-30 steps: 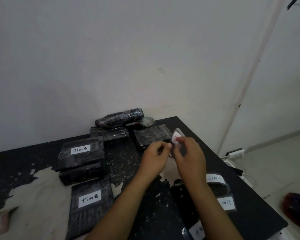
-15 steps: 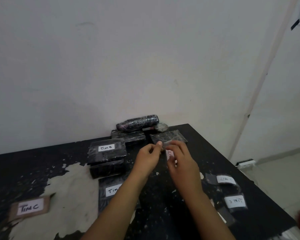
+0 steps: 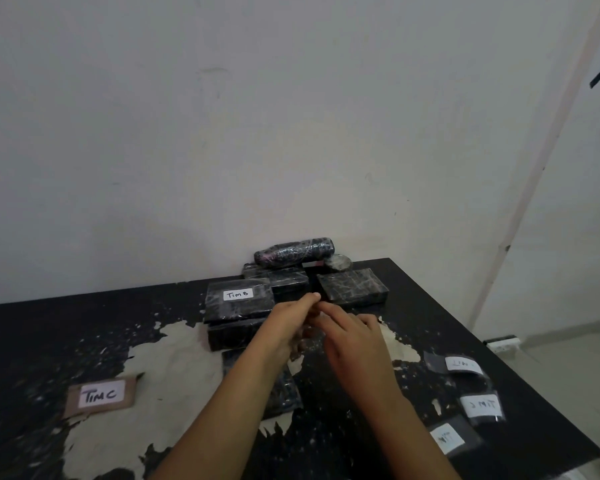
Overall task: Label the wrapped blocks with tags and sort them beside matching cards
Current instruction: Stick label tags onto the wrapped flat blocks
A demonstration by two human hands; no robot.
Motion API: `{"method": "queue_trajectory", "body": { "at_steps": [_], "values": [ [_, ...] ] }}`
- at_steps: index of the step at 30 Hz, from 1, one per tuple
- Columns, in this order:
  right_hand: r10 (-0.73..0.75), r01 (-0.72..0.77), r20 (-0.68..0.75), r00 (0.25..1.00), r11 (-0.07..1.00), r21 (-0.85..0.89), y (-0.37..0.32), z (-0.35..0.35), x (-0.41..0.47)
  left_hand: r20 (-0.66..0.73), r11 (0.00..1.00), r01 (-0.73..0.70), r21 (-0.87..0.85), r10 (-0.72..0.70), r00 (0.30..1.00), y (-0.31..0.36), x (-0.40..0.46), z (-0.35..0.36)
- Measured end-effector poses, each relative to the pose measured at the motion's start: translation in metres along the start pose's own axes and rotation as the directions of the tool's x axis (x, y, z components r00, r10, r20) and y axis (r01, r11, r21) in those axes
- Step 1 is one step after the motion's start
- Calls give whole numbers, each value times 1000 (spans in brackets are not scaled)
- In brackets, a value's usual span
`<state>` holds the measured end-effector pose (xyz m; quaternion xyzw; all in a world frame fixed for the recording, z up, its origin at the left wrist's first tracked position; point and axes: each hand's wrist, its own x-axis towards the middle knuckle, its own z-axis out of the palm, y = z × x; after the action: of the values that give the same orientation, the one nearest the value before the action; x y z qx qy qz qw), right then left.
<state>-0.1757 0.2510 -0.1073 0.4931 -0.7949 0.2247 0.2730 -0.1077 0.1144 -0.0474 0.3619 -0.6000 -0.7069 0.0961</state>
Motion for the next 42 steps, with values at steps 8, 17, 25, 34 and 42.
{"method": "queue_trajectory", "body": {
  "at_steps": [8, 17, 25, 34, 42],
  "values": [
    [-59, 59, -23, 998, 998, 17, -13, -1, 0, -18, 994, 53, -91, -55, 998, -1, 0, -13],
    [157, -140, -83, 984, 973, 184, -25, -8, 0, -184, 969, -212, -123, 188, 965, -5, -3, -18],
    [596, -436, 38, 802, 541, 719, -32, -19, 7, -203, 893, -439, -96, 414, 887, -12, -5, -24],
    [663, -617, 469, 584, -12, 787, -37, -14, 16, -44, 779, -622, 79, 627, 778, -18, -20, -25],
    [761, -545, 357, 542, -5, 838, -18, -10, 12, -115, 781, -572, 253, 611, 783, -28, -5, -29]
  ]
}}
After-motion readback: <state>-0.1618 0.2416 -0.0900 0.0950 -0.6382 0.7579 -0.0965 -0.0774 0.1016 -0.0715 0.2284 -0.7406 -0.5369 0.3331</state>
